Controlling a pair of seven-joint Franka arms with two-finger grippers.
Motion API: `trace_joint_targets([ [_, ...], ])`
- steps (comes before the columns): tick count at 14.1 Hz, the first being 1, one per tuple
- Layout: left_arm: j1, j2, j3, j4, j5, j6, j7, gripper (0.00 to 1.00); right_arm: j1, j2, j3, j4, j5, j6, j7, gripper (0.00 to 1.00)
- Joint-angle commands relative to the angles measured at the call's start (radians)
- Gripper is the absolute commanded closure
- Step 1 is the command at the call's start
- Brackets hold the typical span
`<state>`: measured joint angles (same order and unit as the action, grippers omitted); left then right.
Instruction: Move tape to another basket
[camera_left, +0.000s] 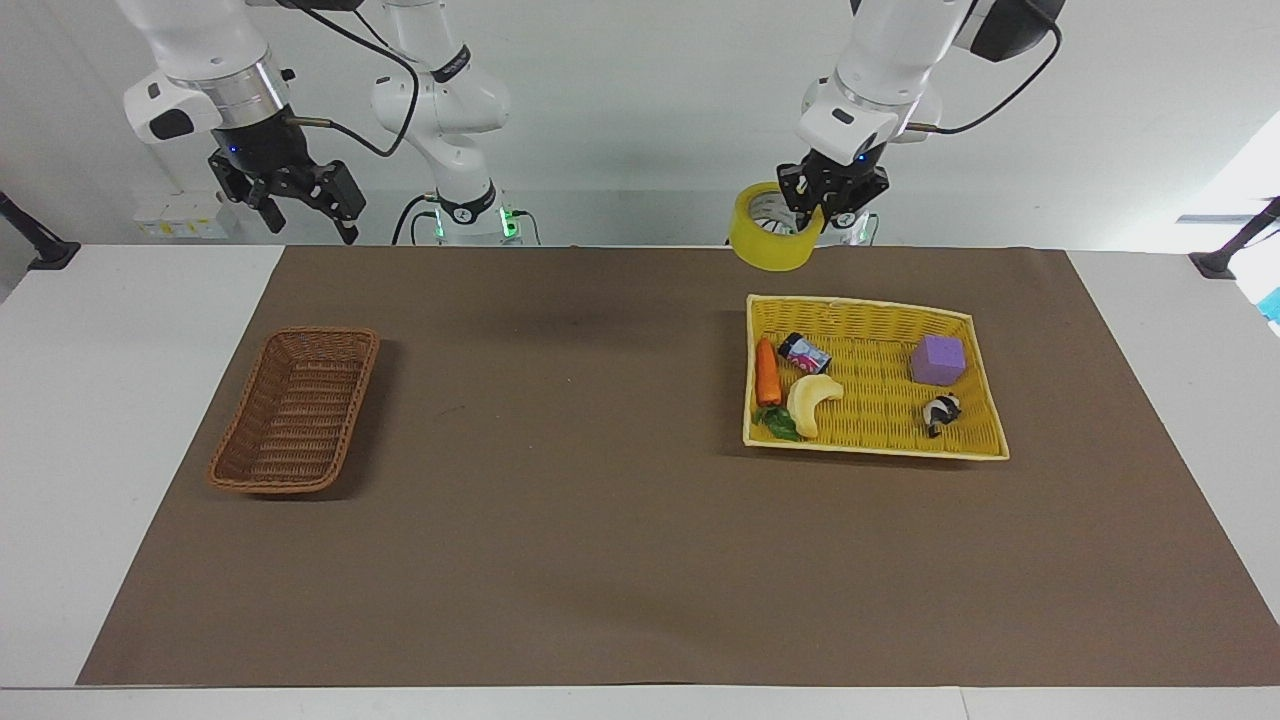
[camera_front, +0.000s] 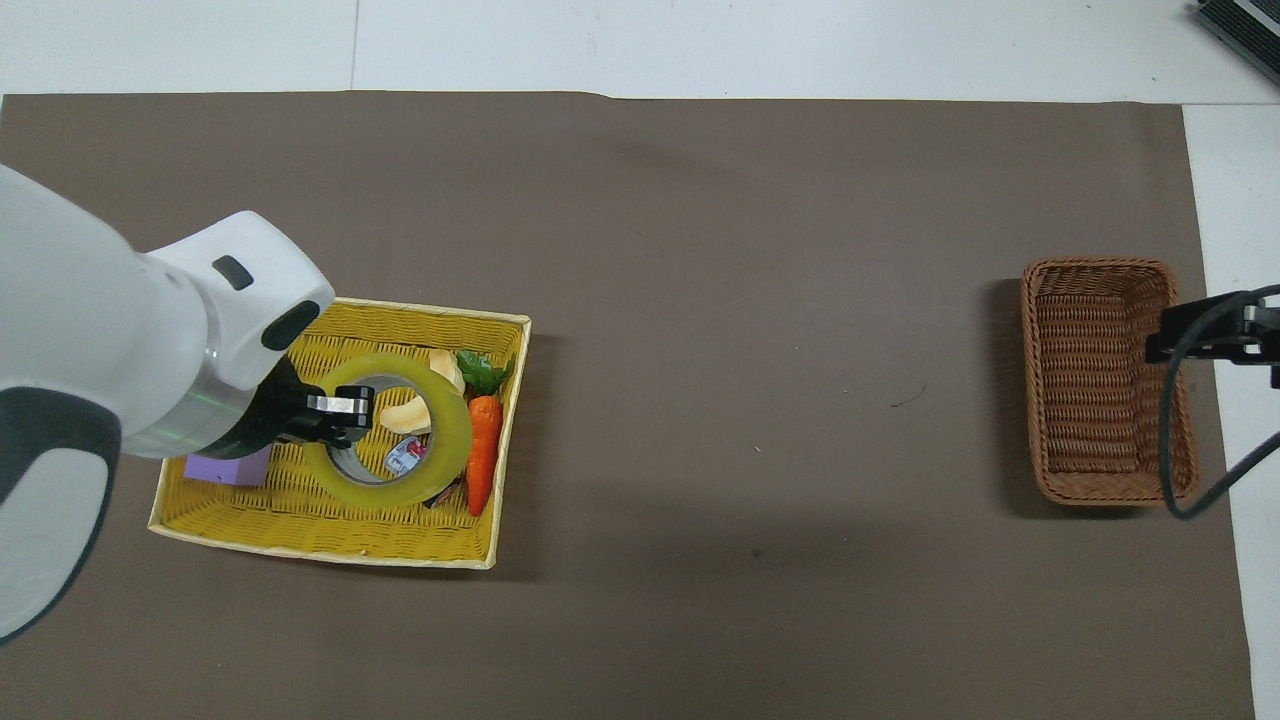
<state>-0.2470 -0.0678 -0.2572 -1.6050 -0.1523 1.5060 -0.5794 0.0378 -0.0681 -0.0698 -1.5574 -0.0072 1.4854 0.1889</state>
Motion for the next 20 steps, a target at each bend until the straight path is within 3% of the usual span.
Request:
trace_joint_targets([
  [1,-0.014,0.005,-0.025,0.019,-0.112,0.13,-0.239,1.0,-0.007,-0.018,0.002,-0.021,0.007,0.01,-0.017,0.0],
  [4,-0.035,0.006,-0.062,0.017,-0.162,0.268,-0.332,1.0,-0.007,-0.019,0.002,-0.021,0.007,0.01,-0.017,0.0],
  [9,-0.038,0.01,-0.088,-0.001,-0.373,0.443,-0.338,1.0,-0.007,-0.019,0.002,-0.021,0.007,0.01,-0.017,0.0],
  [12,-0.098,0.013,-0.093,-0.012,-0.386,0.575,-0.327,1.0,-0.007,-0.018,0.002,-0.021,0.007,0.01,-0.017,0.0],
  [20,-0.104,0.034,-0.091,-0.016,-0.388,0.574,-0.303,1.0,-0.007,-0.019,0.002,-0.021,0.007,0.01,-0.017,0.0],
])
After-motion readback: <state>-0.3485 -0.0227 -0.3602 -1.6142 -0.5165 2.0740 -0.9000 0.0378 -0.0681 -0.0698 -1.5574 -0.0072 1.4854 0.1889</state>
